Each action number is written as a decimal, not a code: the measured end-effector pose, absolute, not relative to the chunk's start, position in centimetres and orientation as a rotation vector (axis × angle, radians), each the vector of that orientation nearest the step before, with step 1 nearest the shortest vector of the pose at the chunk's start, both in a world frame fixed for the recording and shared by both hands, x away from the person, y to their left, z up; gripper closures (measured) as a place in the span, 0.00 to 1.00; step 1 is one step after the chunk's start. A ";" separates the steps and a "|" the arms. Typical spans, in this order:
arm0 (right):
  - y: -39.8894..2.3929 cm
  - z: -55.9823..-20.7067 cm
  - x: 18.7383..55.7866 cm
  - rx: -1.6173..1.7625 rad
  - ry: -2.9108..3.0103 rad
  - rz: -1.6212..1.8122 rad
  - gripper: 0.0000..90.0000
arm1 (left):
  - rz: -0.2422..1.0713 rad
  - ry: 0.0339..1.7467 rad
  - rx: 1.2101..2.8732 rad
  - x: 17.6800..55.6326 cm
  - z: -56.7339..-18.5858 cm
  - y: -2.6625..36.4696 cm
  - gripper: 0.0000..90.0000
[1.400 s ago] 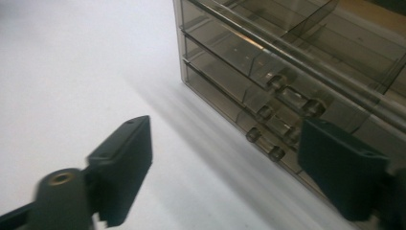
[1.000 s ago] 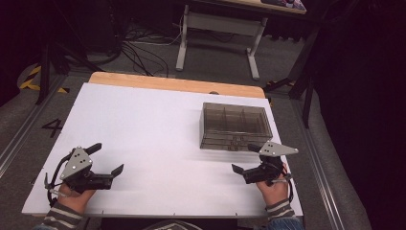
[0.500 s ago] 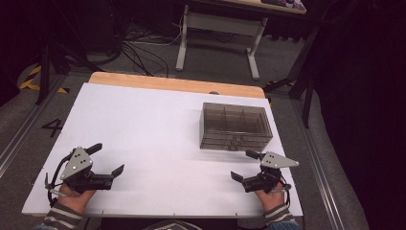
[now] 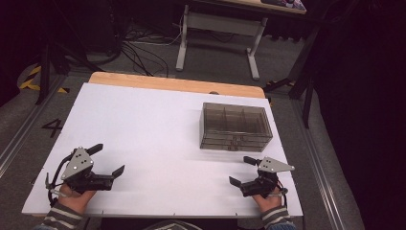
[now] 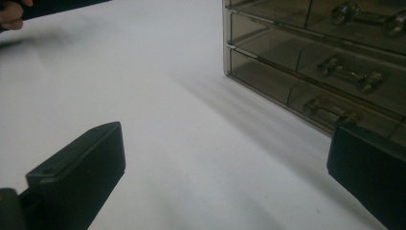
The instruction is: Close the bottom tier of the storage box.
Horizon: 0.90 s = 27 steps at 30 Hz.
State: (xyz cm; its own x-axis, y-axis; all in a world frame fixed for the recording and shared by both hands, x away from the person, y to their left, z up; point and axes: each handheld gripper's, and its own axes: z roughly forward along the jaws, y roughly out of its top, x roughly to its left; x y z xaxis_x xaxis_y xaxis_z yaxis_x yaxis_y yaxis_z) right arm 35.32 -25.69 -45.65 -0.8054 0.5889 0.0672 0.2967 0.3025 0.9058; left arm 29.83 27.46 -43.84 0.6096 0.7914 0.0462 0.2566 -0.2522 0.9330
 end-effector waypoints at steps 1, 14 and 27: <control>-25.7 -45.7 35.4 0.807 2.298 1.498 0.00 | 0.646 0.849 1.803 29.8 -43.8 27.5 0.01; -25.6 -45.7 35.4 0.804 2.281 1.487 0.00 | 0.650 0.844 1.804 29.9 -43.9 27.4 0.01; -25.7 -45.6 35.4 0.806 2.274 1.483 0.00 | 0.640 0.841 1.798 29.8 -43.9 27.4 0.01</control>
State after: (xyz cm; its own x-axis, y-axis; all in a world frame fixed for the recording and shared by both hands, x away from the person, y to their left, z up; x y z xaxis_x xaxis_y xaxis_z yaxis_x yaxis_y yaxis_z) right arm 35.41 -25.73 -45.57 -0.7942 0.6059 0.0466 0.2868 0.3061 0.9078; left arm 29.83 27.41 -43.93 0.6165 0.7861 0.0438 0.2515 -0.2494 0.9352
